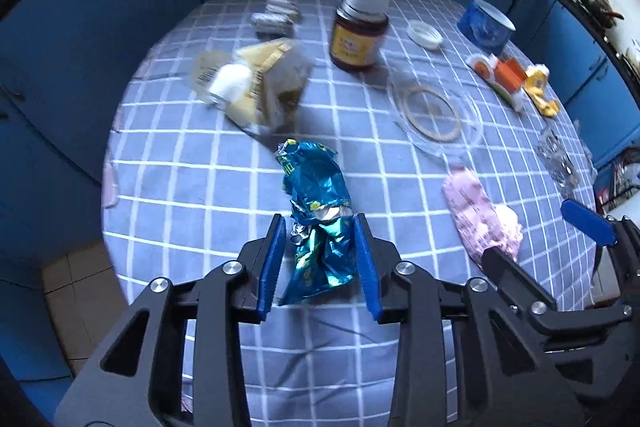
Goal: Collect trash
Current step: 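Carry both wrappers to the black bin and open both grippers over it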
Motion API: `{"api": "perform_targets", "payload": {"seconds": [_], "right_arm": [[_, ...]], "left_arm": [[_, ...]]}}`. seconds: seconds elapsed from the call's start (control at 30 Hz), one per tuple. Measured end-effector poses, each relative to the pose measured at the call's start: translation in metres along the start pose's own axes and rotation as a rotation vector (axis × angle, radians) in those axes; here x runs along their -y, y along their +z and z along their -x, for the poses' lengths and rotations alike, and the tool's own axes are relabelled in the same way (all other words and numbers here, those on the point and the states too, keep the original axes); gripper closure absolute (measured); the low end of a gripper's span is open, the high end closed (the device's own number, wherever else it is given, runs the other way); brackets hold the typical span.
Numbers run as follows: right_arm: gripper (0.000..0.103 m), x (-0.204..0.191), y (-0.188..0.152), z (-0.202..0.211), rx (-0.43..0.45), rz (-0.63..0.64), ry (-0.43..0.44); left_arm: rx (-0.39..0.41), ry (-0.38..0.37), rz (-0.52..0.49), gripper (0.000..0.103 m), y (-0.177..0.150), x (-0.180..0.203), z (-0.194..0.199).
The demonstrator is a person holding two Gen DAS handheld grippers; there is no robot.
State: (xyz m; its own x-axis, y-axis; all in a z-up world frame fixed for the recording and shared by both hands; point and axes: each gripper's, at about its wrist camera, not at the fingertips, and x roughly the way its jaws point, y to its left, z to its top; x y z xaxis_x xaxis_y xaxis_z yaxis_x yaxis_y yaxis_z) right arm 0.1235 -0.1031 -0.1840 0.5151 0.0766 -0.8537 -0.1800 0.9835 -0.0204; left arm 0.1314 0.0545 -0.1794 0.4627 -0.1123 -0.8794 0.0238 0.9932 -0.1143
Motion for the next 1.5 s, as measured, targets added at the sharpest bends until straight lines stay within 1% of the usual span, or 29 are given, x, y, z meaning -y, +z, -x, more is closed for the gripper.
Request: {"api": "perform_targets", "payload": {"seconds": [0.07, 0.13, 0.17, 0.2, 0.23, 0.3, 0.4, 0.57, 0.63, 0.7, 0.9, 1.07, 1.23, 1.27, 1.4, 1.5], "right_arm": [[0.010, -0.004, 0.004, -0.007, -0.013, 0.003, 0.022], [0.027, -0.008, 0.005, -0.013, -0.036, 0.008, 0.027], [0.047, -0.009, 0.005, -0.019, -0.061, 0.006, 0.037], [0.051, -0.009, 0.004, -0.023, -0.083, 0.000, 0.048], [0.053, -0.008, 0.004, -0.024, -0.074, -0.008, 0.050], [0.067, -0.007, 0.004, -0.024, -0.071, -0.010, 0.044], [0.076, -0.002, 0.004, -0.021, -0.063, -0.031, 0.051], [0.078, 0.009, 0.003, -0.005, -0.015, -0.048, 0.015], [0.078, 0.015, 0.003, 0.002, -0.003, -0.058, 0.010], [0.078, 0.025, 0.004, 0.007, 0.009, -0.077, -0.008], [0.078, 0.068, 0.002, 0.017, 0.027, -0.143, -0.060], [0.078, 0.106, -0.007, 0.026, 0.054, -0.194, -0.106], [0.078, 0.146, -0.014, 0.034, 0.083, -0.252, -0.167], [0.078, 0.155, -0.015, 0.036, 0.087, -0.268, -0.173], [0.078, 0.183, -0.021, 0.043, 0.104, -0.320, -0.201], [0.077, 0.204, -0.027, 0.049, 0.114, -0.354, -0.227]], "left_arm": [[0.019, 0.002, 0.019, 0.070, 0.002, -0.005, 0.002], [0.036, 0.021, 0.023, 0.073, 0.004, -0.009, 0.005], [0.036, 0.020, 0.026, 0.073, 0.004, -0.010, 0.005], [0.035, 0.015, 0.033, 0.073, 0.005, -0.012, 0.005], [0.037, 0.011, 0.043, 0.074, 0.005, -0.014, 0.005], [0.037, 0.010, 0.050, 0.074, 0.005, -0.016, 0.005], [0.049, 0.011, 0.050, 0.074, 0.006, -0.014, 0.007], [0.079, 0.013, 0.020, 0.074, 0.010, 0.003, 0.011], [0.088, 0.004, -0.003, 0.074, 0.013, 0.014, 0.012], [0.088, -0.023, -0.018, 0.074, 0.017, 0.026, 0.012], [0.122, -0.056, -0.114, 0.074, 0.024, 0.083, 0.016], [0.140, -0.126, -0.169, 0.074, 0.029, 0.131, 0.015], [0.155, -0.153, -0.244, 0.074, 0.037, 0.181, 0.013], [0.160, -0.148, -0.258, 0.074, 0.038, 0.190, 0.012], [0.184, -0.160, -0.318, 0.074, 0.038, 0.221, 0.013], [0.191, -0.202, -0.339, 0.074, 0.038, 0.241, 0.013]]}}
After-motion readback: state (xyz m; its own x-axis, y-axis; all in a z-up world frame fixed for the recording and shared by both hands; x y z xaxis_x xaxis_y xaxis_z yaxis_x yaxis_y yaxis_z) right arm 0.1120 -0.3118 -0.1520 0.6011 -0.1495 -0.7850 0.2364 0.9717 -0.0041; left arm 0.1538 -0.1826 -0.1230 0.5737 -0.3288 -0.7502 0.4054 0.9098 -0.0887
